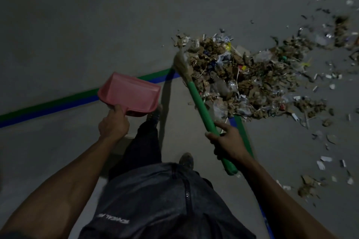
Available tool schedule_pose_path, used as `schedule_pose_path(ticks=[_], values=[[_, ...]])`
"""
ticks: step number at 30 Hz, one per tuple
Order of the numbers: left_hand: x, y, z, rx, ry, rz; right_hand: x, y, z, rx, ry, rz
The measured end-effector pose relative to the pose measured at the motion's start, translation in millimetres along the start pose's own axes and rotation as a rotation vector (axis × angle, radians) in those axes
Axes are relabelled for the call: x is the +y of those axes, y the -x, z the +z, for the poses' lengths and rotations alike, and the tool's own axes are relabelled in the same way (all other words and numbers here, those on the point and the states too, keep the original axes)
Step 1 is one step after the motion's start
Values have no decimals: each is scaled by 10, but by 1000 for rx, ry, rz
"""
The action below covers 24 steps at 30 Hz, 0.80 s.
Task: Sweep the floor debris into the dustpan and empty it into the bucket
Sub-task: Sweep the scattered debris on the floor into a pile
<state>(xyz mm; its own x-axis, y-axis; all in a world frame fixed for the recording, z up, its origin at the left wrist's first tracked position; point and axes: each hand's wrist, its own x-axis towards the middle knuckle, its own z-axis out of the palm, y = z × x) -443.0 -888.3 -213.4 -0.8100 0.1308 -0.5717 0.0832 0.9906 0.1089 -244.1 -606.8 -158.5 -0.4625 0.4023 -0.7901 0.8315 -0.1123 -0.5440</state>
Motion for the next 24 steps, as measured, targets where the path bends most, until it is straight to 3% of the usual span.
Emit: schedule_pose_path(ticks=[5, 14, 20, 24], values=[[15, -813, -403, -64, -71, 65, -827, -418, 515, -13, 84, -26], [20, -1932, -807, -109, -135, 128, -2078, -1929, 1599, 22, 101, -39], [-41, -2371, -677, -114, -170, 115, -2108, -2893, 1584, 133, -141, 171], [-63, -2522, -584, -131, -173, 131, -1971, -3189, 1329, 256, -448, 266]])
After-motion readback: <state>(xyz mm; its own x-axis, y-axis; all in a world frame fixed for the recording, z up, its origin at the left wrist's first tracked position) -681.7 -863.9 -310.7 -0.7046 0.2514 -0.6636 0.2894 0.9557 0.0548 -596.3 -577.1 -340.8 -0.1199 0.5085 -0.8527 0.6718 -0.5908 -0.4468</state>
